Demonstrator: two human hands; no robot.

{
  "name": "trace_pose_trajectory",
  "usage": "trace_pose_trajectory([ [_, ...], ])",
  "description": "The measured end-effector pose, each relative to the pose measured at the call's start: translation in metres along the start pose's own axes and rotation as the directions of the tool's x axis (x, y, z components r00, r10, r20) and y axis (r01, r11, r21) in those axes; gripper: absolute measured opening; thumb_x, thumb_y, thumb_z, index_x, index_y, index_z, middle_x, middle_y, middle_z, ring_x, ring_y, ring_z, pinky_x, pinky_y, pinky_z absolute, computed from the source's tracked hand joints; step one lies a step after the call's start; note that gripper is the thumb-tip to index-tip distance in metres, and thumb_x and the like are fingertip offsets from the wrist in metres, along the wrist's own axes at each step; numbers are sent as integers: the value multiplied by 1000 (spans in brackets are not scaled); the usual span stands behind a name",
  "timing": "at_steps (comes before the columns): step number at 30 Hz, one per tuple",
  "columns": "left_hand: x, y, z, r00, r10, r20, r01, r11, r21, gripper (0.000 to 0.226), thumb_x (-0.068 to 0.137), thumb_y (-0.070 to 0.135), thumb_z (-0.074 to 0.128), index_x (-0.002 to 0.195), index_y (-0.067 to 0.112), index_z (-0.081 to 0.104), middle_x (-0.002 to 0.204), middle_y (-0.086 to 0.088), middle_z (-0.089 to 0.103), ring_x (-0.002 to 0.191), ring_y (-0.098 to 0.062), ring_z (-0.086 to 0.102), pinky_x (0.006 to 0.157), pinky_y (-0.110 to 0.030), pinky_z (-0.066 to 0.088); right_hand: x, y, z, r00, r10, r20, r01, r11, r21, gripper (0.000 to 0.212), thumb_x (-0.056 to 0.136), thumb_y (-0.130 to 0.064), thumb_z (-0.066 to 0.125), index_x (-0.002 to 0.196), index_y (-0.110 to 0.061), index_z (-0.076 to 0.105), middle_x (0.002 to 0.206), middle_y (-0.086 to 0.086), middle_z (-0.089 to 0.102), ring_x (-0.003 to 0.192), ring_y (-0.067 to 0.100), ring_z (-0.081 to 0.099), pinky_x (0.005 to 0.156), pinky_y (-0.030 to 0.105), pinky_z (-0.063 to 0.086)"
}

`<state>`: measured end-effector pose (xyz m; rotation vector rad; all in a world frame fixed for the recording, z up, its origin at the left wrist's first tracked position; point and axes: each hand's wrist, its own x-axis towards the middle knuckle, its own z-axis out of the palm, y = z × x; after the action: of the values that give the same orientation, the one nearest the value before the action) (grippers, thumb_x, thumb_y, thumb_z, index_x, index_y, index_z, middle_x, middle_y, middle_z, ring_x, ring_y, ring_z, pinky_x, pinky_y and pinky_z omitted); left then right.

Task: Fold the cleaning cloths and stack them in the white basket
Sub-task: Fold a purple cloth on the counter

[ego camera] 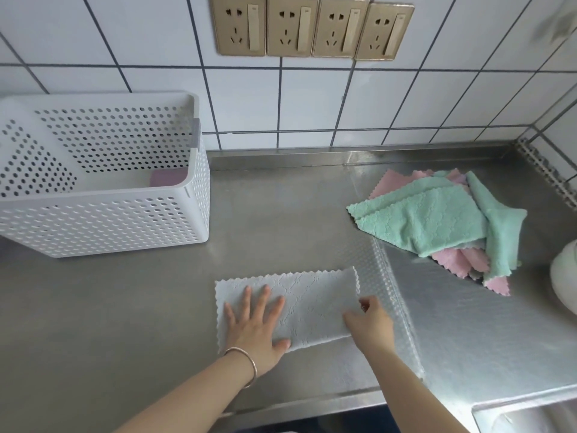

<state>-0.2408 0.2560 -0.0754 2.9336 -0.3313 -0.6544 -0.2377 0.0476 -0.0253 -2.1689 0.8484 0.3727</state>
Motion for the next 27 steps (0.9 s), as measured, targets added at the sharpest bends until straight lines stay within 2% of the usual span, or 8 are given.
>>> trace_pose_trajectory([
  [3, 0, 16, -30, 995, -17, -99, -16, 946, -323, 64, 91, 52, 40, 147, 32, 16, 157, 9, 3, 145, -19, -3, 118, -39, 6, -14, -10, 11, 949, -279, -144, 270, 959, -81, 21, 80, -6, 58, 99, -10, 52, 80, 3, 61, 67, 21, 57, 57, 34, 49],
  [5, 2, 26, -51, 988, -66, -143, -46, 746, -664, 50, 92, 43, 47, 139, 28, 40, 147, 9, 37, 135, -8, 33, 112, -25, 24, -22, -19, 23, 859, -474, -192, 442, 877, -187, 22, 74, -1, 64, 92, -9, 55, 72, 2, 62, 57, 22, 57, 47, 31, 44],
  [8, 8, 34, -74, 991, -130, 38, 82, 353, -932, 35, 75, 57, 54, 95, 34, 71, 102, 8, 70, 99, -10, 63, 99, -34, 46, -35, -31, 41, 686, -699, -201, 619, 706, -343, 32, 52, 1, 76, 75, -13, 57, 57, -3, 57, 41, 20, 53, 34, 25, 35],
  [10, 11, 30, -82, 979, -179, 97, 142, 258, -956, 39, 64, 61, 55, 62, 23, 65, 67, 2, 64, 74, -20, 63, 87, -45, 53, -43, -37, 53, 553, -810, -196, 707, 580, -404, 31, 51, 0, 70, 72, -16, 55, 56, -4, 54, 43, 19, 51, 37, 23, 36],
  [16, 13, 1, -73, 946, -321, 36, 213, 538, -816, 40, 95, 20, 46, 56, 14, 43, 58, -7, 45, 66, -24, 44, 64, -29, 31, -51, -32, 82, 319, -945, 69, 872, 264, -413, 30, 55, -14, 60, 80, -22, 46, 80, -5, 52, 72, 16, 44, 63, 20, 32],
  [21, 6, -28, -54, 903, -423, 77, 297, 485, -823, 30, 97, 19, 41, 70, 9, 48, 65, -10, 49, 69, -26, 48, 69, -35, 41, -46, -15, 89, 487, -852, 193, 797, 343, -496, 85, 44, -25, 74, 124, -15, 46, 128, 7, 58, 116, 20, 50, 89, 30, 52],
  [25, 0, -44, -43, 878, -479, 11, 328, 586, -741, 36, 98, 24, 41, 63, 13, 40, 91, -28, 60, 87, -40, 55, 69, -36, 39, -38, -4, 94, 558, -783, 276, 752, 335, -567, 116, 38, -17, 81, 140, -4, 28, 140, 10, 44, 128, 21, 34, 95, 42, 44],
  [27, -3, -48, -39, 869, -494, -4, 336, 597, -728, 37, 96, 25, 43, 61, 14, 37, 74, -21, 56, 72, -34, 48, 62, -32, 31, -36, -4, 95, 563, -768, 306, 756, 328, -567, 119, 37, -14, 81, 142, -4, 24, 140, 9, 46, 129, 22, 37, 96, 43, 41],
])
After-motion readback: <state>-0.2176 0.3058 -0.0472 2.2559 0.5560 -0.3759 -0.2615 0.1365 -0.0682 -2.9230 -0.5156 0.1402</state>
